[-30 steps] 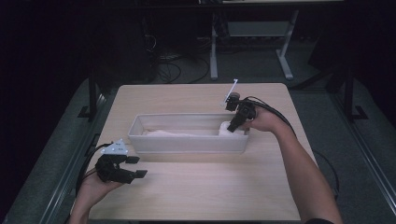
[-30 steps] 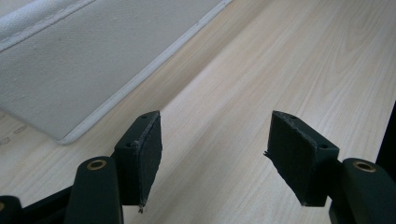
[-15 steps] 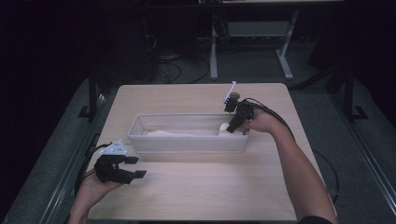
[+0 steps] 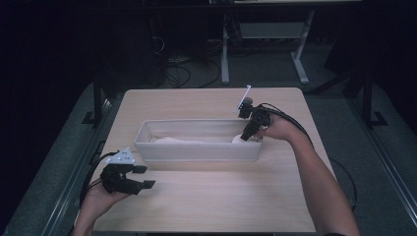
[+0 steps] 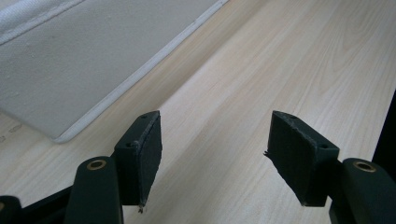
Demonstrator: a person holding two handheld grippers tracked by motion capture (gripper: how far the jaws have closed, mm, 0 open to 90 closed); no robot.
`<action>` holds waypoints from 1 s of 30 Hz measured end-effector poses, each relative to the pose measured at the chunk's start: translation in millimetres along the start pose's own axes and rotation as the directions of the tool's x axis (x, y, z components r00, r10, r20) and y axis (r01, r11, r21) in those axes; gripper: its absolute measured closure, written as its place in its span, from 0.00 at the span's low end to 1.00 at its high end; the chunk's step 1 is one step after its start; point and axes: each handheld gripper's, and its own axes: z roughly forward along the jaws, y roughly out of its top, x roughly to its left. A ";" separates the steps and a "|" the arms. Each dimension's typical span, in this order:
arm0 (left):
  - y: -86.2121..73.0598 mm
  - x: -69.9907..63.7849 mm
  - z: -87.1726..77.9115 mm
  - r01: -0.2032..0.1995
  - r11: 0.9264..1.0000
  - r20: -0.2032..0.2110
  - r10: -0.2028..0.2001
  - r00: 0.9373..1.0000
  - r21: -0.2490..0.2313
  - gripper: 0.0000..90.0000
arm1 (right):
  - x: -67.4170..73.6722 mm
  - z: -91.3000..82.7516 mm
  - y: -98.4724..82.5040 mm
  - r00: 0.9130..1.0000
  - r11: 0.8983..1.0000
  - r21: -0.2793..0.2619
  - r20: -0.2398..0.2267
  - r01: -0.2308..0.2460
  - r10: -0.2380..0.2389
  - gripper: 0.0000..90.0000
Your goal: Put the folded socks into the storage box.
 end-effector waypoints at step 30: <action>-3.5 1.0 -5.1 0.015 1.000 -0.010 -0.016 1.000 -0.012 0.39 | 2.2 2.5 -3.9 1.000 1.000 0.004 -0.001 -0.015 0.015 0.64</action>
